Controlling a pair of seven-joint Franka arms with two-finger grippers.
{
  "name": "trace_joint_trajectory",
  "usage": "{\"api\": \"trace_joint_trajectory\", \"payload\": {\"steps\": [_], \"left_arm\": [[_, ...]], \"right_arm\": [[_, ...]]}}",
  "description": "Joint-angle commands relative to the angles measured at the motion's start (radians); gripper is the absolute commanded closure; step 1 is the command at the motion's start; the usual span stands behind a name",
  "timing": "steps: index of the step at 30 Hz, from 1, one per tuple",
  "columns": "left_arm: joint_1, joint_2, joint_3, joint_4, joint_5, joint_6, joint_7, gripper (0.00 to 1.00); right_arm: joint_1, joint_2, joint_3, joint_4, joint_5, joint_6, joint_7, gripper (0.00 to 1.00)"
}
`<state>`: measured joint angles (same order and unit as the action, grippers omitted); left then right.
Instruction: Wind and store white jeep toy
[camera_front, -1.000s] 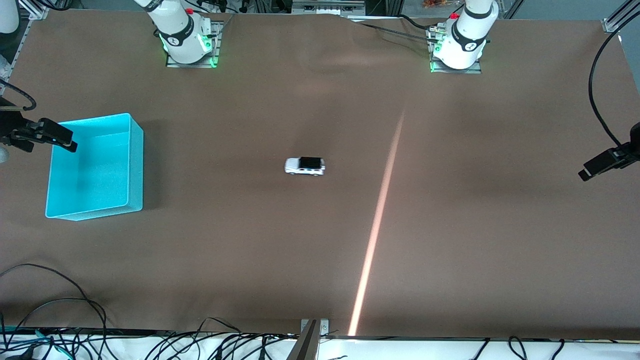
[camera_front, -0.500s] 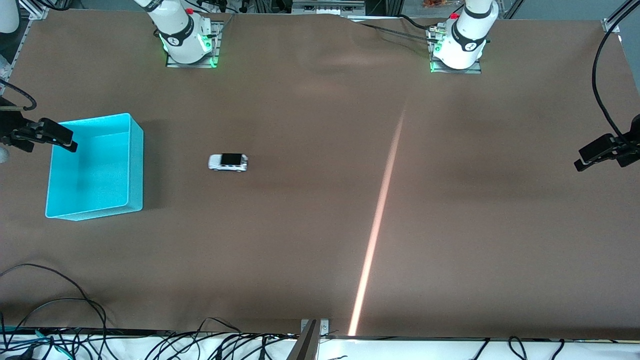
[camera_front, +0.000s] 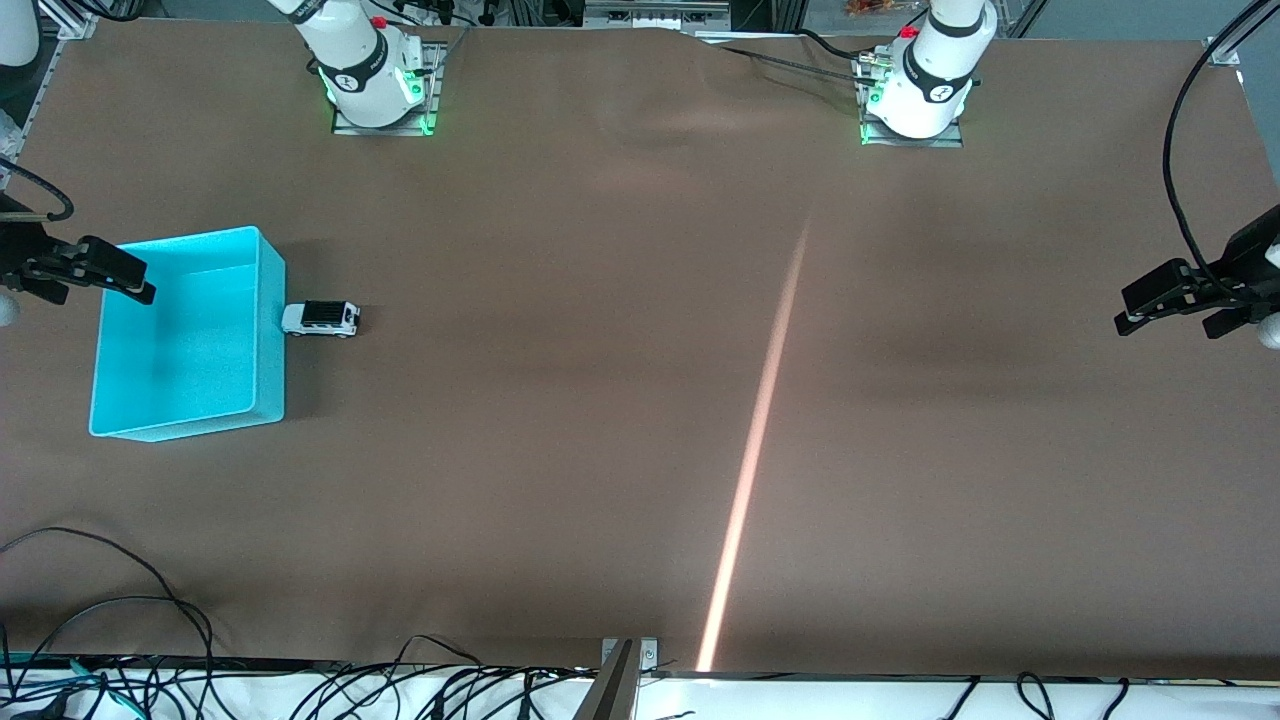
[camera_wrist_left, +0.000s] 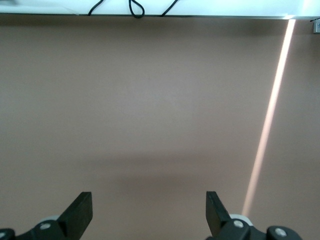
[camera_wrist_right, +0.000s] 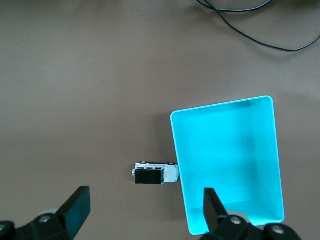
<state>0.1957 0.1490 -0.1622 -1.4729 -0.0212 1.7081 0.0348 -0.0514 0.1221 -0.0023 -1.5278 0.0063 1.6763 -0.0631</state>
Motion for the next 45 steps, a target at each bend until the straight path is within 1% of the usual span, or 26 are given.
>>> {"api": "trace_joint_trajectory", "payload": {"steps": [1, 17, 21, 29, 36, 45], "left_arm": [[0.007, 0.006, -0.003, 0.011, -0.026, -0.019, 0.033, 0.0], [0.004, 0.006, -0.026, 0.011, -0.028, -0.019, 0.031, 0.0], [0.007, 0.003, -0.051, 0.011, -0.026, -0.021, 0.03, 0.0], [0.016, -0.043, -0.048, 0.028, -0.028, -0.021, 0.03, 0.0], [0.024, -0.011, -0.046, 0.02, -0.029, -0.021, 0.037, 0.0], [0.027, -0.012, -0.046, 0.013, -0.029, -0.048, 0.04, 0.0]], "right_arm": [[-0.002, 0.004, 0.002, 0.024, 0.017, -0.02, -0.001, 0.0], [-0.002, 0.005, 0.001, 0.024, 0.017, -0.02, 0.0, 0.0], [-0.002, 0.005, 0.001, 0.024, 0.015, -0.018, -0.003, 0.0], [-0.007, 0.017, 0.001, 0.026, -0.003, -0.01, -0.001, 0.0], [-0.007, 0.021, -0.002, 0.017, -0.012, -0.021, -0.001, 0.0], [-0.01, 0.022, -0.004, 0.014, -0.012, -0.021, 0.002, 0.0]]}}
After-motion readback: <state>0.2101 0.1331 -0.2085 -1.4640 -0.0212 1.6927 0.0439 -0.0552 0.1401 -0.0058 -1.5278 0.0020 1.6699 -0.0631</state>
